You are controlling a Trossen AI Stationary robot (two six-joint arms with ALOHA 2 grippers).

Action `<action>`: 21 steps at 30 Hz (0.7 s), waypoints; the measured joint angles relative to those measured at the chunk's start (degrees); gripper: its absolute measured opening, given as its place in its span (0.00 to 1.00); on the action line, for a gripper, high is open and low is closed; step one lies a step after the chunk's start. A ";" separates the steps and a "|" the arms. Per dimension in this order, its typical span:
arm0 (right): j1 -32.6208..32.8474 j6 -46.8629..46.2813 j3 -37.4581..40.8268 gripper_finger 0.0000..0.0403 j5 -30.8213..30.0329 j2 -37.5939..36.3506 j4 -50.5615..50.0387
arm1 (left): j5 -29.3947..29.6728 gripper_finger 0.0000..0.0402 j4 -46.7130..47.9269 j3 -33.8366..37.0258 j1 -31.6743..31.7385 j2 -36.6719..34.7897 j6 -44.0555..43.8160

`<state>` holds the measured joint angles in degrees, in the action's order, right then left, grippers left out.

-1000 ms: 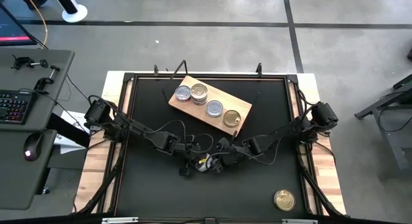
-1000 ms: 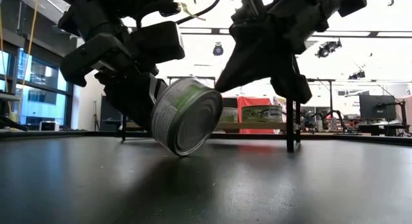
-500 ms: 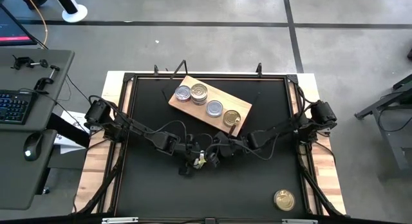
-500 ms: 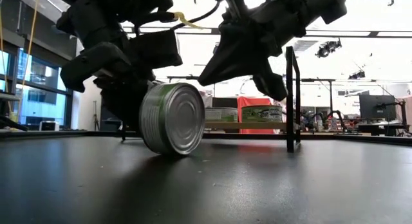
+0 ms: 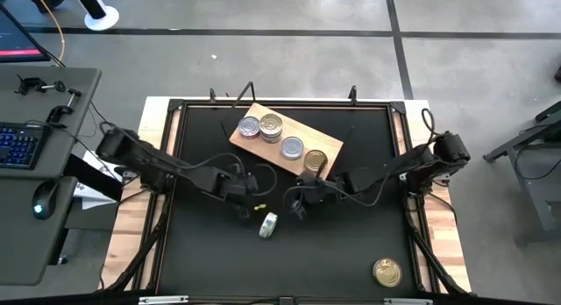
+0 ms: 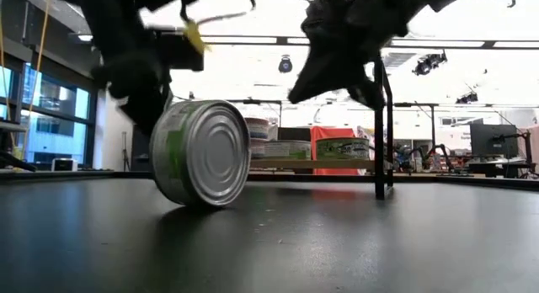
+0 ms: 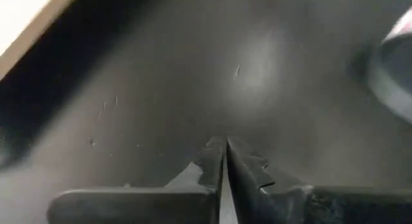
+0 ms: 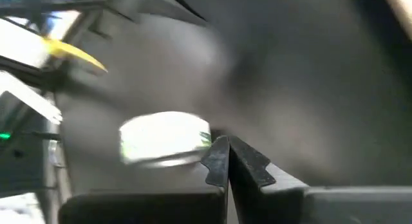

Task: Stack canned seafood by type on shelf
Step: Stack the green tuna can on top of the green tuna on the shelf

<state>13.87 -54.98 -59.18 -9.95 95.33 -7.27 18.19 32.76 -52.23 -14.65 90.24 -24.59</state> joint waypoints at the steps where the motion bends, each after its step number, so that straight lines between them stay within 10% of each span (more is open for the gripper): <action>1: 0.20 0.00 0.00 0.00 -0.49 -0.77 -2.23 | -0.24 0.05 -0.34 0.00 -0.30 -1.47 -2.68; 13: 7.33 0.43 0.04 0.00 1.99 -4.48 -26.92 | 0.85 0.42 -3.60 -0.07 -14.57 -13.16 -37.72; 21: 9.55 -1.75 0.02 0.00 1.75 -4.90 -26.02 | -4.88 0.66 -12.69 -0.11 -15.25 -13.13 -47.97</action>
<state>23.42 -56.73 -59.16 -8.19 90.43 -33.29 13.30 20.08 -52.34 -29.90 77.10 -72.56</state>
